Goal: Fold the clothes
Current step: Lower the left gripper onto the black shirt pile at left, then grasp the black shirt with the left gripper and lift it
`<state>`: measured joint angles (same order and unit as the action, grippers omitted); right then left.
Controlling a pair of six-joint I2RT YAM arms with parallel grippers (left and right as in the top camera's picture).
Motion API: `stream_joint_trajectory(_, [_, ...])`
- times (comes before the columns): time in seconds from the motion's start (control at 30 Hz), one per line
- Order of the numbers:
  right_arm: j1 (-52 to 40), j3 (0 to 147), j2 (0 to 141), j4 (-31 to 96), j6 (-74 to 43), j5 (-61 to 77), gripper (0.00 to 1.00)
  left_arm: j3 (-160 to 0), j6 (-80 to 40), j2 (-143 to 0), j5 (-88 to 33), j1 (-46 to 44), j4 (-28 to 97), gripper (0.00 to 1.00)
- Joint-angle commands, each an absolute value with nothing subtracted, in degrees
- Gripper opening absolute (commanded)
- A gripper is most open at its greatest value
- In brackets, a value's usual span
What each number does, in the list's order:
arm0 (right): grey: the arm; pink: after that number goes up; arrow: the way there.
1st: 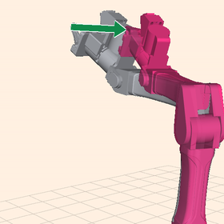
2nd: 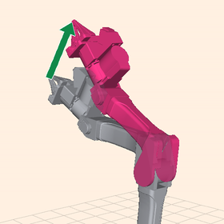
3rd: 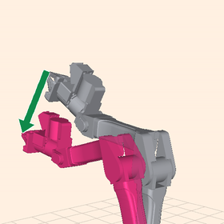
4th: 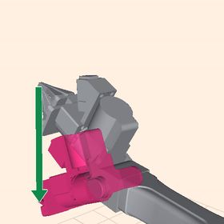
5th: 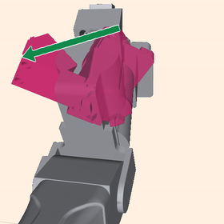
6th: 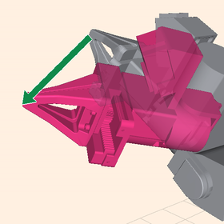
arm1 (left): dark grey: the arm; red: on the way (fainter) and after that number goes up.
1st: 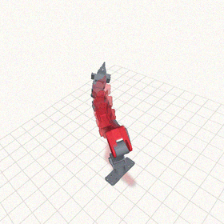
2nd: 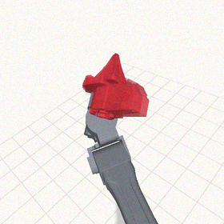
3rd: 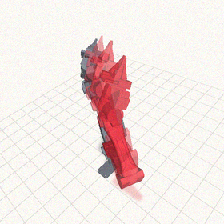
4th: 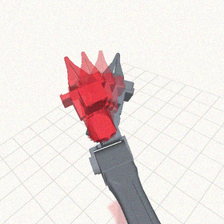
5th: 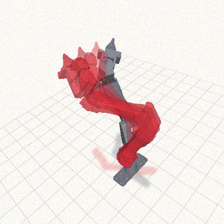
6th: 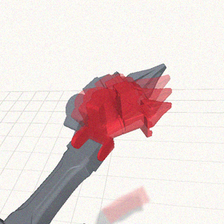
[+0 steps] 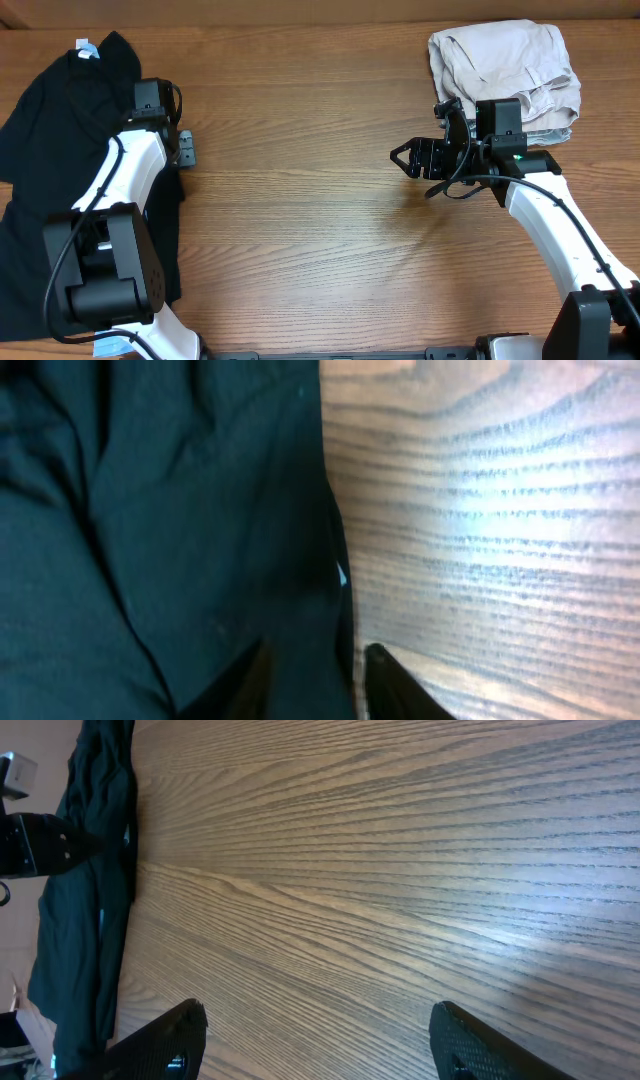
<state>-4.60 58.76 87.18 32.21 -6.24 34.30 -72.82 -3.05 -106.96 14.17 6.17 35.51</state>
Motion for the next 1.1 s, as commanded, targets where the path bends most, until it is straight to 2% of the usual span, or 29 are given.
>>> stream_joint_trajectory(0.0, [-4.86,60.12,87.13,32.01,-6.15,34.57,0.75,-73.87,-3.22,-107.96,15.20,6.85,34.65,0.27])
stream_joint_trajectory(0.2, [-4.86,60.12,87.13,32.12,-6.15,33.91,0.75,-73.87,-3.20,-109.93,15.25,6.85,34.22,0.26])
stream_joint_trajectory(0.43, [-4.86,60.12,87.13,32.10,-6.15,33.50,0.75,-73.87,-3.18,-112.31,15.68,6.85,34.48,0.40])
stream_joint_trajectory(0.53, [-4.86,60.12,87.13,32.23,-6.15,33.50,0.75,-73.87,-2.70,-113.84,15.68,6.85,34.50,0.40])
stream_joint_trajectory(0.63, [-4.86,60.12,87.13,32.25,-6.15,33.52,0.75,-73.87,-2.52,-114.43,15.66,6.85,34.85,0.34])
stream_joint_trajectory(0.77, [-4.86,60.12,87.13,32.23,-6.15,33.52,0.75,-74.11,-0.78,-114.41,15.70,6.85,35.29,0.16])
stream_joint_trajectory(0.9, [-4.86,60.12,87.13,32.23,-6.15,33.52,0.75,-76.16,-0.62,-114.41,16.53,6.83,37.65,0.06])
stream_joint_trajectory(1.07, [-4.86,60.12,87.13,32.23,-6.15,33.52,0.75,-83.77,-0.69,-114.41,16.51,6.83,45.10,0.04])
